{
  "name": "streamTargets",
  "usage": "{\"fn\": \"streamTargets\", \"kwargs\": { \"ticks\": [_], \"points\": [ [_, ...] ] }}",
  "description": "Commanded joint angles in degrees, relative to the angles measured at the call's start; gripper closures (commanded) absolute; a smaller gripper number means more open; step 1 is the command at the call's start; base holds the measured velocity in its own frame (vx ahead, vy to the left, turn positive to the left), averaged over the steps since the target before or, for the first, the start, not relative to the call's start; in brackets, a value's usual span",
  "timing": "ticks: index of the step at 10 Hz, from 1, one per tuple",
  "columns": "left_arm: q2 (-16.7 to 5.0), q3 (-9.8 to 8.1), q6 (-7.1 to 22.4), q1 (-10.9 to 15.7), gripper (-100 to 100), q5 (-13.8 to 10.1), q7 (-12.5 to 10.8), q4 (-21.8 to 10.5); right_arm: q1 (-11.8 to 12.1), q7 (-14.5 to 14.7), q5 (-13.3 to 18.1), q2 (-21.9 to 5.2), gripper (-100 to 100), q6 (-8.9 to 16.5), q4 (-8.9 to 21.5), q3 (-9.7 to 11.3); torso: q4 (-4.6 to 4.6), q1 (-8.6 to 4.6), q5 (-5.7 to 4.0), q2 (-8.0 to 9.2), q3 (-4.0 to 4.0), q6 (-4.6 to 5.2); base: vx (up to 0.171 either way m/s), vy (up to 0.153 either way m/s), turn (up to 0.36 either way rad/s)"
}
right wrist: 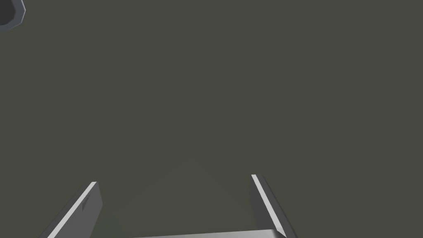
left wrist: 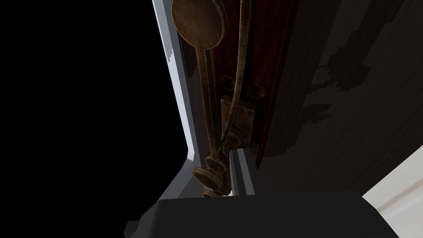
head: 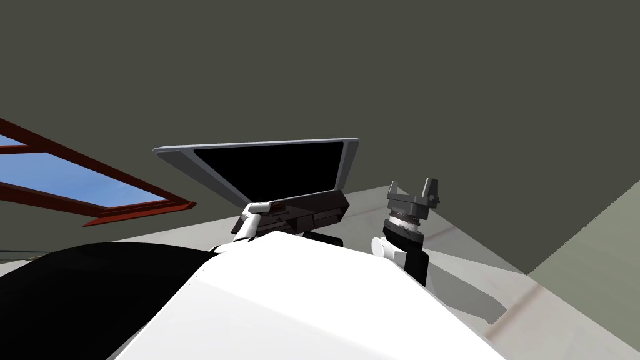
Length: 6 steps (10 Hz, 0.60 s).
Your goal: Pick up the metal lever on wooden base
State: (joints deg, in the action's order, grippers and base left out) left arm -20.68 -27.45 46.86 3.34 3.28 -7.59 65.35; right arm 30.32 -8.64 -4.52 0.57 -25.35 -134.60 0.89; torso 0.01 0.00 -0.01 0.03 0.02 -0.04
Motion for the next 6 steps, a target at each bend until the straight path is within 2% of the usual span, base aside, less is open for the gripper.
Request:
{"fn": "streamTargets", "kwargs": {
  "ticks": [1, 2, 3, 5, 6],
  "points": [
    [0.0, 0.0, 0.0, 0.0, 100, 0.0, 0.0, 0.0, 0.0, 0.0, 0.0, 0.0, 0, 0.0, 0.0, 0.0, 0.0, 0.0, 0.0, 0.0, 0.0, 0.0, 0.0, 0.0, 0.0],
    [0.0, 0.0, 0.0, 0.0, 0, 0.0, 0.0, 0.0, 0.0, 0.0, 0.0, 0.0, 0, 0.0, 0.0, 0.0, 0.0, 0.0, 0.0, 0.0, 0.0, 0.0, 0.0, 0.0, 0.0],
    [-2.33, 0.1, 1.16, 1.18, -100, -0.67, 1.5, 0.81, 0.0, 0.0, 0.0, 0.0, 0, 0.0, 0.0, 0.0, 0.0, 0.0, 0.0, 0.0, 0.0, 0.0, -0.042, 0.0, -0.082],
    [-4.06, 0.31, 2.61, 1.93, -100, -1.43, 2.96, 1.06, -0.01, 0.0, 0.0, 0.0, 0, 0.0, 0.0, 0.0, 0.05, 0.04, -0.01, 0.21, 0.12, 0.01, -0.067, 0.013, -0.081],
    [-6.05, 0.55, 4.54, 2.79, -100, -2.4, 4.72, 1.26, -0.01, 0.0, 0.0, 0.0, 0, 0.0, 0.0, 0.0, 0.05, 0.05, 0.01, 0.24, 0.14, 0.0, -0.077, 0.004, -0.148]
  ]
}}
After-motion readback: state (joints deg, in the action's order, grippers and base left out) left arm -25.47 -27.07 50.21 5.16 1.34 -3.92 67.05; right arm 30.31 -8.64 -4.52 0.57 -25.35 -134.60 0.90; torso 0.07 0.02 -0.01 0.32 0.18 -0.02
